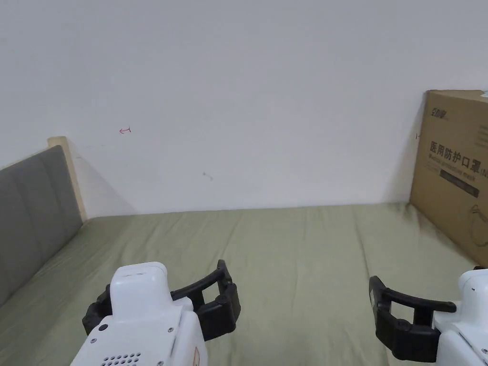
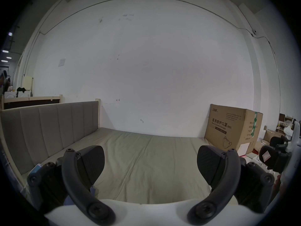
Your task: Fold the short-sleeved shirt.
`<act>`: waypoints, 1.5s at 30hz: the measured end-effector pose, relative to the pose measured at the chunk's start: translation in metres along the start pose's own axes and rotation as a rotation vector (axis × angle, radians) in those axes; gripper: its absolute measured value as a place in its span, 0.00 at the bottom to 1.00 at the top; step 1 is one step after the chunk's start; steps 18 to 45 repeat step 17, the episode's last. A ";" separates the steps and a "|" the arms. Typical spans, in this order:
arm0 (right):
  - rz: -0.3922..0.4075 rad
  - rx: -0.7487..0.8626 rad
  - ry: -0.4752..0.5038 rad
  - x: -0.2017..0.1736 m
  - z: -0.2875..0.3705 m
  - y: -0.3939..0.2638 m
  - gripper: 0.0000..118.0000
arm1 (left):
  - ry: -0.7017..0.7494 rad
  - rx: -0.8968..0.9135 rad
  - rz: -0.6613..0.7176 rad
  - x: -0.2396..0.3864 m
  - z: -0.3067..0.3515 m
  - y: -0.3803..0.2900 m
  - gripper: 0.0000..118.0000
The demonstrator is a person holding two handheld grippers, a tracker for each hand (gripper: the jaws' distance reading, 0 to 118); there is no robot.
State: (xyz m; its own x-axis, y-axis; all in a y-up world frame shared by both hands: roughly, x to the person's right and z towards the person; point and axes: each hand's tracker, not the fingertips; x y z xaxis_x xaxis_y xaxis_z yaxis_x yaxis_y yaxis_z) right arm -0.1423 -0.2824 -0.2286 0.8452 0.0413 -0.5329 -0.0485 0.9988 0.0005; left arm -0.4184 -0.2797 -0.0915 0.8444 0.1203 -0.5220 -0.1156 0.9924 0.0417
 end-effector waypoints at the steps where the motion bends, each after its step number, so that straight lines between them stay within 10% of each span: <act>1: 0.001 -0.001 0.001 0.000 0.000 0.000 1.00 | 0.007 0.000 0.004 0.000 0.000 0.001 0.97; 45: 0.015 -0.034 0.004 -0.003 -0.003 -0.005 1.00 | 0.027 0.003 -0.017 0.008 0.003 0.003 0.97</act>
